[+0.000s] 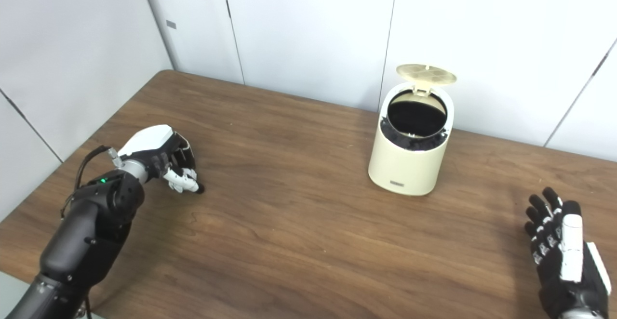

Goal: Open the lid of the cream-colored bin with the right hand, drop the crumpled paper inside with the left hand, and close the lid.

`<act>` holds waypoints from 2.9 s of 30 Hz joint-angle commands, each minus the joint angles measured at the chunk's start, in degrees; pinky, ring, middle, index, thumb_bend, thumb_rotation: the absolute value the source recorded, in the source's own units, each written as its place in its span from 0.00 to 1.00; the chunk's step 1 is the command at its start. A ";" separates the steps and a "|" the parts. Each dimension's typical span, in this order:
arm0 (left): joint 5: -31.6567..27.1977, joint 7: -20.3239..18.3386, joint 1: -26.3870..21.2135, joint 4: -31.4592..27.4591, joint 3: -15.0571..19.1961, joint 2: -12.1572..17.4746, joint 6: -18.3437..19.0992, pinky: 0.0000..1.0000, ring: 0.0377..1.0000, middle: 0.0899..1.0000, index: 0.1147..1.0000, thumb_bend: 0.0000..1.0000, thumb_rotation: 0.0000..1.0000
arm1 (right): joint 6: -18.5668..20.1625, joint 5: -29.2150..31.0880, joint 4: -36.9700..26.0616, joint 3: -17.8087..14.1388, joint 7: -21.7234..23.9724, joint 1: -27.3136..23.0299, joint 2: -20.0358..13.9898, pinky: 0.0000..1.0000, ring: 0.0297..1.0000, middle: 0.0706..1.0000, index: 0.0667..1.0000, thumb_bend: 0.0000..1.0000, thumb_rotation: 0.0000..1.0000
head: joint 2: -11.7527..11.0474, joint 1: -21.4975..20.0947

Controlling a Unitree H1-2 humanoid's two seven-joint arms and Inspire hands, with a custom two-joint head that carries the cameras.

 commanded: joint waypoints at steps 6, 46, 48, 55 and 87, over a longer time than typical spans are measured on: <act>1.83 -0.70 -1.25 -0.14 -0.23 1.10 -0.03 0.35 0.42 0.49 0.40 0.50 0.00 | -3.52 0.96 -0.67 -0.40 1.34 -2.02 -0.87 1.00 0.99 0.96 0.98 0.48 1.00 | 0.26 0.03; -5.38 2.24 -7.01 -13.11 -1.88 -1.87 -0.61 0.38 0.37 0.45 0.42 0.49 0.00 | -5.92 0.66 1.08 0.04 1.35 -1.68 -0.23 1.00 0.98 0.93 0.95 0.51 1.00 | 0.13 -2.16; -4.40 1.98 -7.36 -13.62 -2.45 -2.23 -0.29 0.34 0.38 0.45 0.42 0.48 0.00 | -6.32 0.63 1.37 0.13 1.46 -1.74 -0.16 1.00 0.98 0.92 0.95 0.50 1.00 | -0.09 -2.69; -5.81 4.30 -9.68 -15.57 -4.40 -4.20 -1.78 0.29 0.36 0.43 0.47 0.47 0.00 | -8.72 0.36 3.59 0.27 1.80 -2.07 -0.30 1.00 0.99 0.94 0.97 0.48 1.00 | -1.05 -4.24; -6.71 5.85 -24.22 -9.91 -15.75 -10.99 -5.35 0.35 0.35 0.39 0.48 0.47 0.00 | -18.63 -1.90 10.98 2.28 0.42 -1.34 2.88 1.00 0.97 0.90 0.93 0.53 0.98 | -5.33 -17.89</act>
